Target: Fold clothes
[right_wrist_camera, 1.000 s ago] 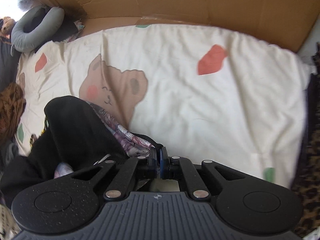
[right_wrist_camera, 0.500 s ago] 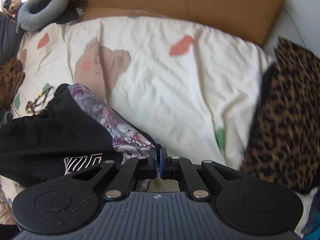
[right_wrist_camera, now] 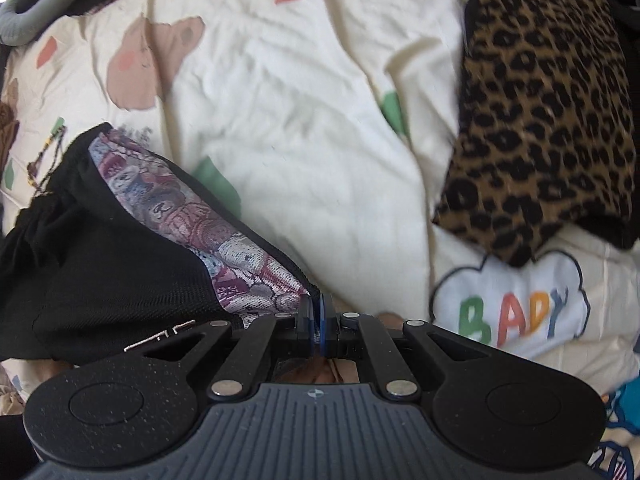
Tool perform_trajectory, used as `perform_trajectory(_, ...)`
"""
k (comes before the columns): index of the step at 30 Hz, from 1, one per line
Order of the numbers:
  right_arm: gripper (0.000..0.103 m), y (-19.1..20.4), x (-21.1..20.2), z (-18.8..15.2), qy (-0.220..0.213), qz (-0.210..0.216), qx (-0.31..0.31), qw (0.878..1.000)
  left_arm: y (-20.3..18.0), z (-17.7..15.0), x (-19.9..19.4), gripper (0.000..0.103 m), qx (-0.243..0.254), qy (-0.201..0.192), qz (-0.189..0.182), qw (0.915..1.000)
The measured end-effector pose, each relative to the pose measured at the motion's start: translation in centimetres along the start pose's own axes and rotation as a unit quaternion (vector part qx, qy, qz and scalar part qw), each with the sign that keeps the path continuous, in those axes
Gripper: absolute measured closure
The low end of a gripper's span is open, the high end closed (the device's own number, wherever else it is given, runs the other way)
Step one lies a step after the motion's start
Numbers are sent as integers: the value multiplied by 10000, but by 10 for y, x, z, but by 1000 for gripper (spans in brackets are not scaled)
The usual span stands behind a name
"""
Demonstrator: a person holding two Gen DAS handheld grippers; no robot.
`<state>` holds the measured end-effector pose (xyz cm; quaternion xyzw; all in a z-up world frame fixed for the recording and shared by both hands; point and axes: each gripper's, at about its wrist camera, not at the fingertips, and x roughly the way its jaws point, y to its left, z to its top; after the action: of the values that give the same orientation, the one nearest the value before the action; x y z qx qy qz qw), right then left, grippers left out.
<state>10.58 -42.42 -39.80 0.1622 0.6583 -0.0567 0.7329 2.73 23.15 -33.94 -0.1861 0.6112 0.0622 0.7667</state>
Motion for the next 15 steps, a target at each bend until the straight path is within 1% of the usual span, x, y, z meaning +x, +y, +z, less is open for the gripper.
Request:
perform_trajectory(2, 103, -3, 2, -5, 42, -35, 45, 10000, 4, -6, 5, 101, -133, 106, -57, 9998)
perform_trajectory(5, 101, -6, 5, -7, 141, -57, 122, 9998, 5, -6, 7, 99, -136, 235, -52, 9996)
perform_trajectory(7, 95, -8, 4, -7, 171, -44, 186, 9997, 7, -3, 0, 95, -174, 174, 34, 9997)
perform_trajectory(9, 90, -9, -4, -5, 48, -36, 155, 9999, 9, 2, -10, 87, -245, 57, 116, 9996)
perform_trajectory(10, 81, -9, -8, -3, -20, -51, 126, 9999, 10, 6, -14, 76, -281, 9, 140, 9995)
perform_trajectory(11, 68, -8, -12, -1, -89, -67, 96, 9999, 10, 11, -17, 67, -292, -32, 139, 9995)
perform_trajectory(12, 65, -8, -16, 1, -157, -56, 73, 9998, 10, 16, -20, 65, -285, -80, 135, 9995)
perform_trajectory(15, 64, -3, -24, 7, -365, 76, 20, 9993, 4, 32, -25, 55, -158, -227, 93, 9996)
